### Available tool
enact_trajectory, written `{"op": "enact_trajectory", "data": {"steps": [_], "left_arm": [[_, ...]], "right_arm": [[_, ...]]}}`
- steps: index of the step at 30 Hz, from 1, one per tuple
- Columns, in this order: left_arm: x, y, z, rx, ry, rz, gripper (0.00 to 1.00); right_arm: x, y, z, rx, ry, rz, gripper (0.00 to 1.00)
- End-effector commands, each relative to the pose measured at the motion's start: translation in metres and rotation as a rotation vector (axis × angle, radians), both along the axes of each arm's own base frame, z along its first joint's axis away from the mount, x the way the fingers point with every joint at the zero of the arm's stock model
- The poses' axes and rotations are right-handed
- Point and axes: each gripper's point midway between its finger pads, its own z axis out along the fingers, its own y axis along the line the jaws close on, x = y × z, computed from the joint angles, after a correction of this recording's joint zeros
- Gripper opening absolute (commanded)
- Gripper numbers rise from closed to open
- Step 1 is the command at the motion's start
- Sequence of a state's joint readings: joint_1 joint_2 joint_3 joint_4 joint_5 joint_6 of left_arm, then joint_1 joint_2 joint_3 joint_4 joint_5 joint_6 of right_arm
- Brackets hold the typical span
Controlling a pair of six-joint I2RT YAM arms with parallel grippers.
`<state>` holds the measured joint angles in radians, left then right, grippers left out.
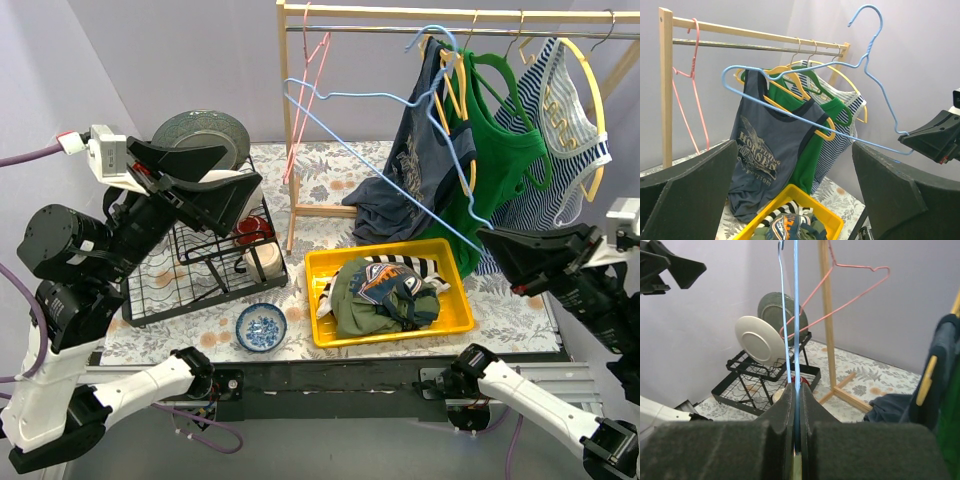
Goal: Remove the tank top from the hanger
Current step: Place the hanger at the clothesline.
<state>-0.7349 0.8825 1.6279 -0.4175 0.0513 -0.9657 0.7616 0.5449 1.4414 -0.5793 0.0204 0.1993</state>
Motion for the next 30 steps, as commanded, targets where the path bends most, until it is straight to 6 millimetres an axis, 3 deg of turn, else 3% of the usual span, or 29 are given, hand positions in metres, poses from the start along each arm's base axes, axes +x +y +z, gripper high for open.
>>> {"op": "enact_trajectory", "data": {"steps": [1, 9, 15, 23, 24, 30], "left_arm": [[0.005, 0.001, -0.002, 0.006, -0.003, 0.023, 0.98], [0.010, -0.009, -0.008, 0.023, 0.013, 0.001, 0.98], [0.011, -0.010, -0.009, 0.024, 0.012, 0.001, 0.98], [0.013, -0.011, -0.012, 0.027, 0.014, 0.003, 0.98], [0.012, -0.010, -0.012, 0.025, 0.013, 0.004, 0.98], [0.011, -0.009, -0.016, 0.030, 0.006, 0.006, 0.98]], "right_arm": [[-0.003, -0.039, -0.001, -0.004, 0.020, -0.147, 0.01], [0.024, -0.041, -0.036, -0.123, 0.133, -0.258, 0.01], [0.047, -0.037, -0.029, -0.130, 0.114, -0.329, 0.01], [0.086, -0.012, -0.018, -0.133, 0.123, -0.385, 0.01], [0.089, -0.011, -0.009, -0.103, 0.100, -0.389, 0.01], [0.110, -0.003, -0.009, -0.096, 0.112, -0.442, 0.01]]}}
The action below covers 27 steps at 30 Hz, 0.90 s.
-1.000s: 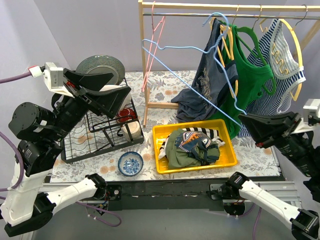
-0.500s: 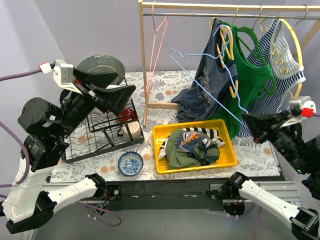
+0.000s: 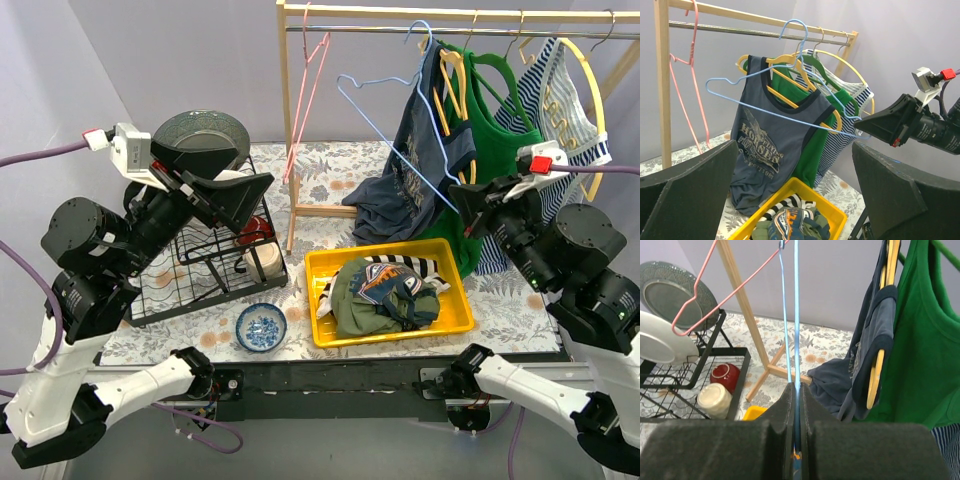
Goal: Remove the tank top from the hanger
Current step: Place the hanger at the clothesline.
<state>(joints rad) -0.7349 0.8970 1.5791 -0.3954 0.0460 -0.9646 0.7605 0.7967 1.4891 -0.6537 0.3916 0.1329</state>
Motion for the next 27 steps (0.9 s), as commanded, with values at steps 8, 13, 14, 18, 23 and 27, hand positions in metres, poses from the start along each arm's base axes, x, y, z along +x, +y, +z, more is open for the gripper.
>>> {"op": "enact_trajectory", "data": {"steps": [8, 13, 14, 18, 23, 27], "left_arm": [[-0.006, 0.006, 0.003, 0.000, -0.035, 0.003, 0.98], [-0.008, 0.008, 0.005, -0.004, -0.042, 0.007, 0.98], [-0.008, 0.008, 0.005, -0.005, -0.043, 0.007, 0.98], [-0.009, 0.009, 0.006, -0.001, -0.046, 0.011, 0.98], [-0.009, 0.013, 0.008, -0.005, -0.056, 0.025, 0.98], [-0.009, 0.012, 0.007, -0.004, -0.055, 0.020, 0.98]], "right_arm": [[0.026, 0.004, 0.045, 0.099, -0.124, -0.085, 0.01], [0.037, 0.005, 0.041, 0.086, -0.132, -0.125, 0.01], [0.038, 0.006, 0.041, 0.079, -0.141, -0.125, 0.01], [0.035, 0.008, 0.048, 0.116, -0.201, -0.104, 0.01], [0.035, 0.004, 0.053, 0.127, -0.221, -0.119, 0.01], [0.044, 0.006, 0.043, 0.094, -0.194, -0.144, 0.01]]}}
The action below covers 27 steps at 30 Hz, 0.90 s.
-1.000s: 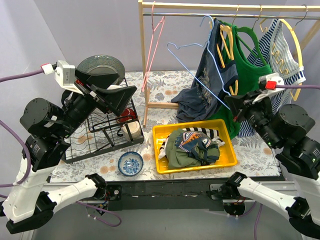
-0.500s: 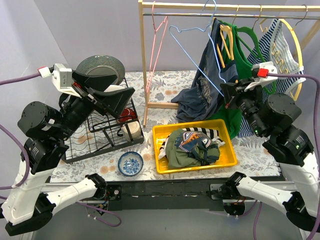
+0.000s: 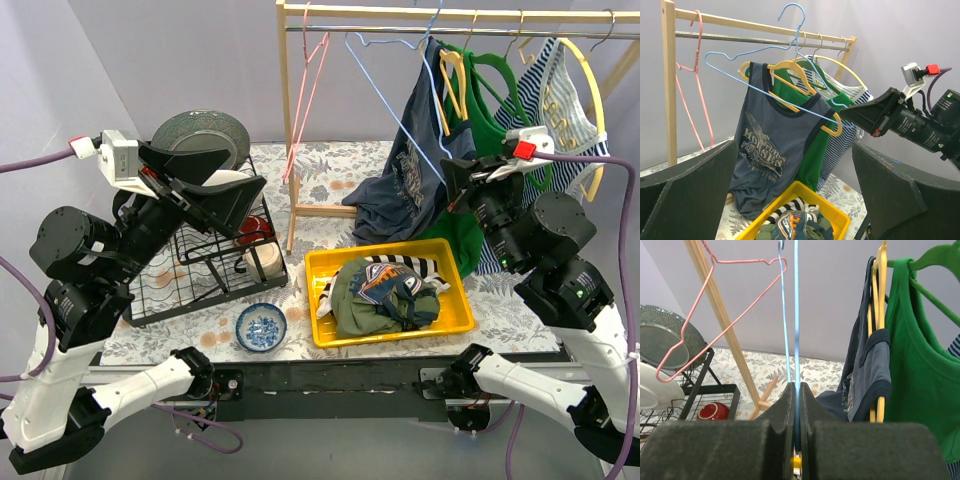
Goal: Remove the tank top from the hanger
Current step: Place the hanger at the clothesline.
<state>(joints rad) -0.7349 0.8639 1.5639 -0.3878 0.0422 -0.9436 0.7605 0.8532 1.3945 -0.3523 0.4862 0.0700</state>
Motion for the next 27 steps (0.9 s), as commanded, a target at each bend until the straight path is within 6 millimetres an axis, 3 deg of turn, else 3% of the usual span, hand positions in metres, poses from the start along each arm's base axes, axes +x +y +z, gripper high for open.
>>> {"op": "enact_trajectory", "data": {"steps": [1, 13, 27], "left_arm": [[-0.002, 0.003, 0.004, 0.001, -0.024, 0.007, 0.98], [0.000, 0.003, -0.003, 0.009, -0.021, 0.012, 0.98], [0.001, 0.007, -0.009, 0.014, -0.021, 0.035, 0.98]], "right_arm": [[0.006, -0.005, 0.020, 0.045, -0.063, -0.047, 0.01], [0.027, 0.017, -0.010, 0.010, 0.035, -0.043, 0.01], [0.033, 0.057, -0.017, 0.031, 0.082, 0.057, 0.01]]}}
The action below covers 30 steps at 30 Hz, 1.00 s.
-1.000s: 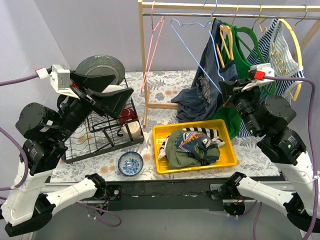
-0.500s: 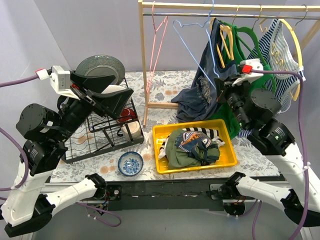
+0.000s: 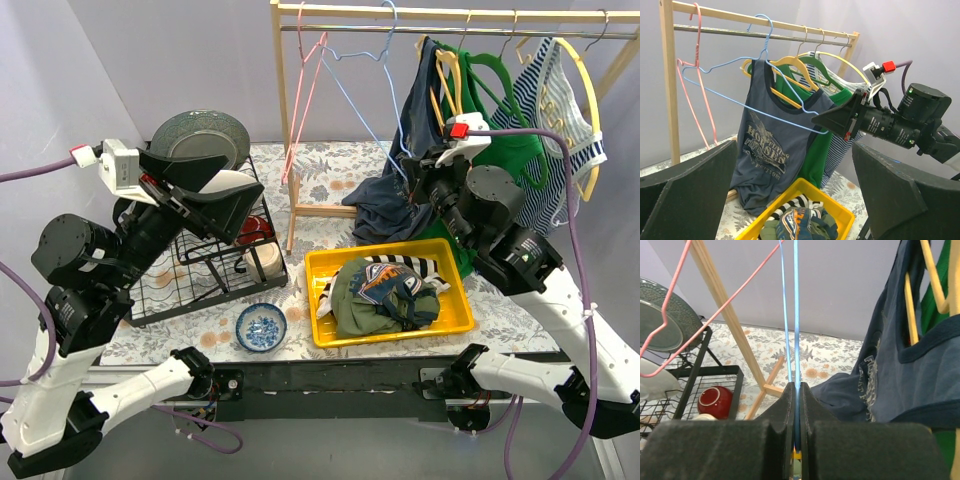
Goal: Remove the tank top from the hanger
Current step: Place the hanger at the clothesline.
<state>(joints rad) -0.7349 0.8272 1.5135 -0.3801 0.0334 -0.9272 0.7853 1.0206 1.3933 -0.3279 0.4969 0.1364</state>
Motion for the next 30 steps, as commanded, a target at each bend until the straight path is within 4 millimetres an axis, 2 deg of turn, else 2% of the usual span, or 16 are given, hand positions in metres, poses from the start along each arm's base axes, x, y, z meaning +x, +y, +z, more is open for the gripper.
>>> {"op": "enact_trajectory", "data": {"steps": [1, 2, 3, 6, 9, 17, 24, 28, 29, 30], "left_arm": [[0.003, 0.003, 0.001, 0.002, -0.016, 0.024, 0.98], [0.003, 0.003, 0.000, 0.003, -0.017, 0.024, 0.98], [0.003, 0.002, 0.000, 0.004, -0.016, 0.021, 0.98], [0.004, 0.001, -0.002, 0.007, -0.014, 0.023, 0.98], [0.005, 0.001, -0.003, 0.010, -0.012, 0.027, 0.98], [0.007, 0.000, -0.002, 0.007, -0.010, 0.025, 0.98], [0.008, -0.003, -0.002, 0.006, -0.011, 0.020, 0.98], [0.023, -0.005, -0.011, 0.046, -0.003, 0.071, 0.98], [0.032, -0.013, -0.018, 0.073, 0.016, 0.071, 0.98], [0.033, -0.015, -0.015, 0.079, 0.010, 0.065, 0.98]], "right_arm": [[-0.006, 0.013, 0.024, 0.076, -0.047, 0.049, 0.01], [-0.007, 0.015, 0.025, 0.079, -0.050, 0.059, 0.03], [-0.009, 0.018, 0.024, 0.079, -0.050, 0.075, 0.16], [-0.013, 0.028, 0.025, 0.087, -0.053, 0.119, 0.34], [-0.022, 0.041, 0.027, 0.103, -0.072, 0.197, 0.43], [-0.030, 0.046, 0.030, 0.131, -0.105, 0.250, 0.48], [-0.024, 0.042, 0.029, 0.137, -0.104, 0.204, 0.50], [-0.027, 0.036, 0.042, 0.176, -0.091, 0.188, 0.54], [-0.029, 0.035, 0.042, 0.171, -0.079, 0.191, 0.55], [-0.032, 0.032, 0.049, 0.187, -0.085, 0.195, 0.55]]}}
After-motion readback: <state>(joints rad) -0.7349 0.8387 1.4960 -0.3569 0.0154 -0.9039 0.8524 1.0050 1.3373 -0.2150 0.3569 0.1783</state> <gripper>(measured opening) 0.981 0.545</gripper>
